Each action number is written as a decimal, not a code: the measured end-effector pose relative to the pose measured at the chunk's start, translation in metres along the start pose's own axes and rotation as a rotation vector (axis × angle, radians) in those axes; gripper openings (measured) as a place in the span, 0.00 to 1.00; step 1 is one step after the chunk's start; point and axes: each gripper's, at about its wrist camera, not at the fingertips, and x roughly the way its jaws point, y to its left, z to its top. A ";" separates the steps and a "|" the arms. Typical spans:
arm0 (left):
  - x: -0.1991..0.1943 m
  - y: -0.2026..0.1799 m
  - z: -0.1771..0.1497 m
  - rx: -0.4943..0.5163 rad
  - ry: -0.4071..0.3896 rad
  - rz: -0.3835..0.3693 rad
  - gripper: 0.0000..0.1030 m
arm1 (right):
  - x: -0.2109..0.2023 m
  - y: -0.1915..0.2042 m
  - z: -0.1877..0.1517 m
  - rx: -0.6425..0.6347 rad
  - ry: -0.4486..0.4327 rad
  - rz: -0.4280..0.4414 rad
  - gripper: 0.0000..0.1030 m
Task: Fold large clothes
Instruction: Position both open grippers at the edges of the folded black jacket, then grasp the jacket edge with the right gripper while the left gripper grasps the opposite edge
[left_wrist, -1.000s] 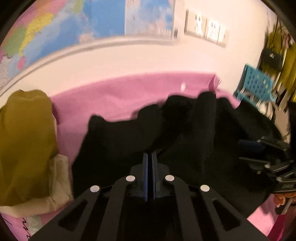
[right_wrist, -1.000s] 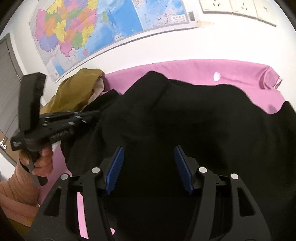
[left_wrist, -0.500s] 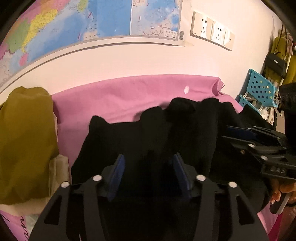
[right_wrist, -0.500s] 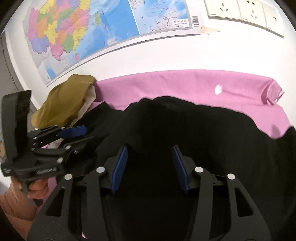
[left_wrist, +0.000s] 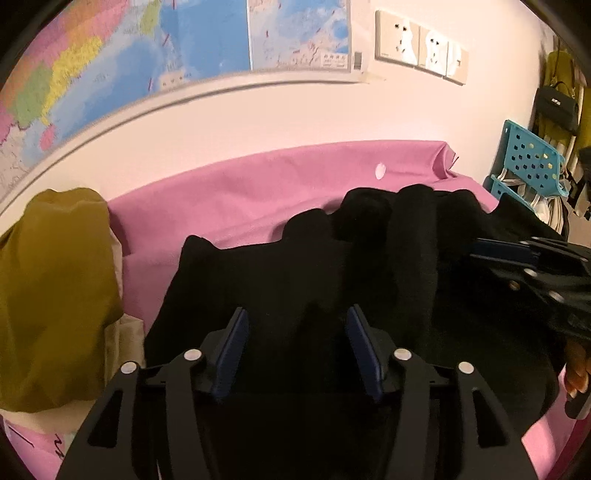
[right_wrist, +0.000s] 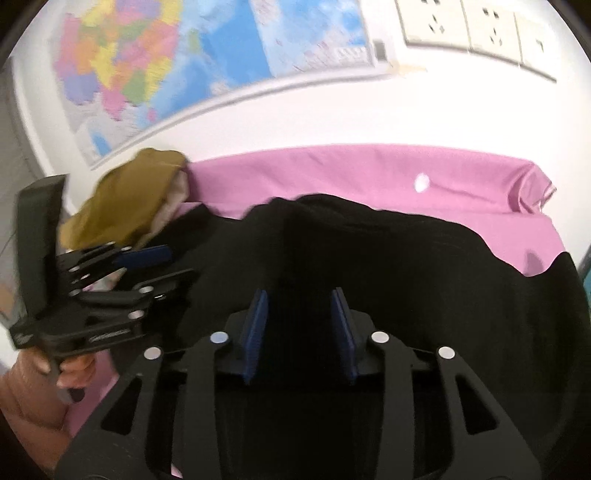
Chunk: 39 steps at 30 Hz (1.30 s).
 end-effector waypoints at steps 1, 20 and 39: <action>-0.004 -0.002 -0.001 0.010 -0.009 -0.003 0.53 | -0.008 0.006 -0.004 -0.020 -0.011 0.017 0.39; -0.038 0.005 -0.044 -0.062 0.013 -0.014 0.67 | -0.033 0.044 -0.035 -0.159 0.000 0.072 0.61; -0.075 0.022 -0.093 -0.143 0.025 -0.079 0.75 | -0.015 0.121 -0.088 -0.608 0.050 -0.066 0.77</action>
